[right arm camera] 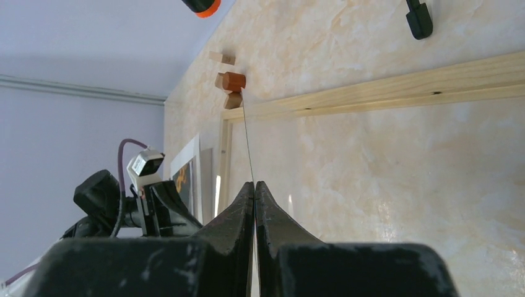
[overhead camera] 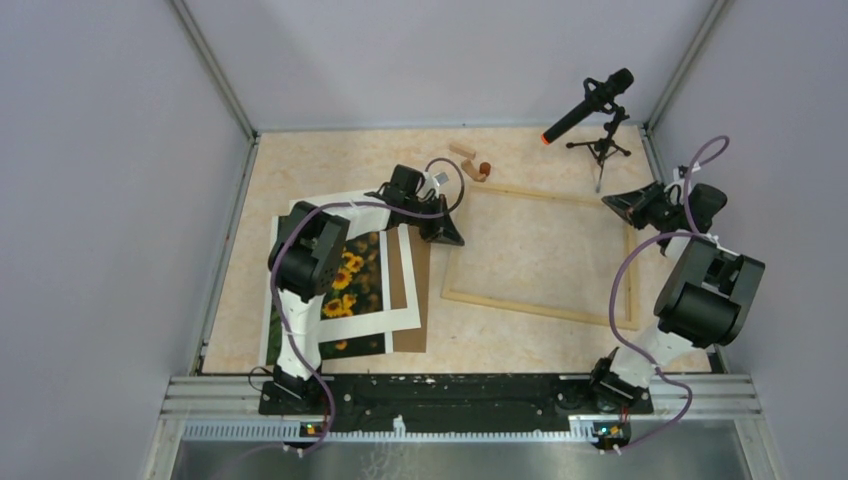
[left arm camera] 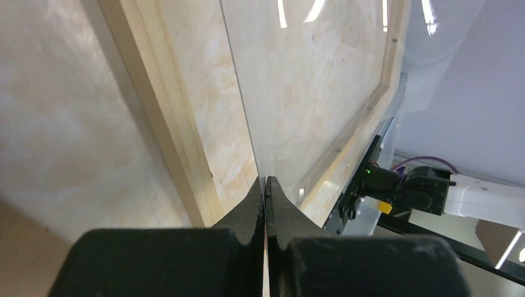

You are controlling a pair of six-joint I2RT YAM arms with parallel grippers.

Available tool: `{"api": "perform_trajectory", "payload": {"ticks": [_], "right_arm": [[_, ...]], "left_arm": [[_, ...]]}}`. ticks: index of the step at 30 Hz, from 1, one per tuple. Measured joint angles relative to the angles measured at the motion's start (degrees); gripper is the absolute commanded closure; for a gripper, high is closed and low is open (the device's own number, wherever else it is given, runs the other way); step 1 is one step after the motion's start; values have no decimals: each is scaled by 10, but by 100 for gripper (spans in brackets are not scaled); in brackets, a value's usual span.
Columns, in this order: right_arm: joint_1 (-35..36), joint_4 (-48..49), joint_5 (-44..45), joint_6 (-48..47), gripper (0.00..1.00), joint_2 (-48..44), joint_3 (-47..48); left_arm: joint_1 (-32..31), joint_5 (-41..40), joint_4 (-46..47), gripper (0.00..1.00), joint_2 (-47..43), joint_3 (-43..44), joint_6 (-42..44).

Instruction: Put the photo into the frame

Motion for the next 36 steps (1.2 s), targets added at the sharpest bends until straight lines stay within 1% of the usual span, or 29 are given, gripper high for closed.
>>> {"api": "perform_trajectory", "payload": {"ticks": [5,12,24,30,36], "right_arm": [[-6,25,-8,14,100,1,0],[-9,40,-12,28,100,-3,-3],[-10,-59,54,-10,100,-80,-18],[-13,-93,85,-33,100,-82,-17],[-24,-100,89,-37,100,-81,-16]], "left_arm": [[-14,-20,11,100,30,35,1],[-19,-51,14,100,25,32,7],[-21,-50,38,100,11,6,-28],[-21,-48,38,100,11,9,-34],[-20,-49,38,100,15,28,-36]]}}
